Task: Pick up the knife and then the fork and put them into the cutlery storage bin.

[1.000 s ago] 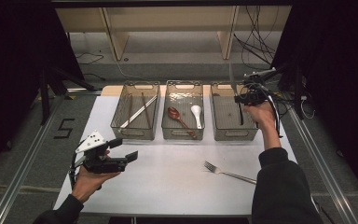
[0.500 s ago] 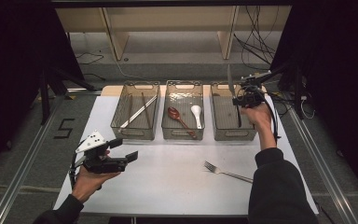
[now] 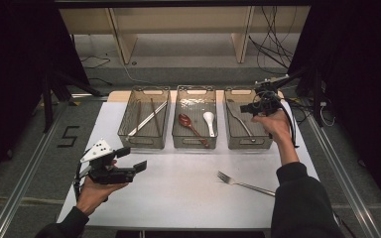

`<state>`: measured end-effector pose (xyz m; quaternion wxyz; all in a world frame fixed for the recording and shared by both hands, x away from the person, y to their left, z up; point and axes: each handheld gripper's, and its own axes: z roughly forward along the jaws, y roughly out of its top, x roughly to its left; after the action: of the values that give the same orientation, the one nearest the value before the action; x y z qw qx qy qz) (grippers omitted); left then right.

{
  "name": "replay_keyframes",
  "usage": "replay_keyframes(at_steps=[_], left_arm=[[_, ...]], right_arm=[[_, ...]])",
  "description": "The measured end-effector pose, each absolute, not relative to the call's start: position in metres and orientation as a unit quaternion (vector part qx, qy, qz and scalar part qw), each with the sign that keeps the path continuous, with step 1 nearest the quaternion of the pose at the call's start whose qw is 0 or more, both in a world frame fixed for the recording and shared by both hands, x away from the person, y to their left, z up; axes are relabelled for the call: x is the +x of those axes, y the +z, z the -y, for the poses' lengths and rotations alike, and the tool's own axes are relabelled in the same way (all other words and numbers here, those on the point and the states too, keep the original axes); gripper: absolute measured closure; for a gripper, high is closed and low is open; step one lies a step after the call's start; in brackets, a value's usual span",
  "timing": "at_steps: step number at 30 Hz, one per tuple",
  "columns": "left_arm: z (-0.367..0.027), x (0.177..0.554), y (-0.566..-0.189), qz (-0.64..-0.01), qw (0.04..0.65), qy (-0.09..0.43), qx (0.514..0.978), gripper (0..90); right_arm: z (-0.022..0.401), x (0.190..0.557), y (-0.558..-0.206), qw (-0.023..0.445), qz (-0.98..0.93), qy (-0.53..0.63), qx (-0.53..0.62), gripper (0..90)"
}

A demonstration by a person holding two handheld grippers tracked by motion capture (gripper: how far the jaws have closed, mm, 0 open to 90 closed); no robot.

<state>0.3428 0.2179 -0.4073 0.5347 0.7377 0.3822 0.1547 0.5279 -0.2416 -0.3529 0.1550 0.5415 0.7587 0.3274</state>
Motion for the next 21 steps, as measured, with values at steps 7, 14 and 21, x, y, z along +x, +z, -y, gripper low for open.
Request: replay_keyframes(at_steps=[7,14,21], left_arm=[[-0.218,0.343,-0.407,-0.384,0.534,0.156,0.737,15.6],[-0.217,0.343,-0.407,-0.384,0.535,0.156,0.736,15.6],[-0.218,0.342,-0.407,-0.384,0.535,0.157,0.736,15.6]], right_arm=[[0.234,0.489,-0.346,0.147,-0.795,0.343,0.478,35.1],[0.222,0.444,-0.348,0.124,-0.824,0.358,0.422,31.4],[0.214,0.416,-0.356,0.105,-0.839,0.357,0.396,30.8]])
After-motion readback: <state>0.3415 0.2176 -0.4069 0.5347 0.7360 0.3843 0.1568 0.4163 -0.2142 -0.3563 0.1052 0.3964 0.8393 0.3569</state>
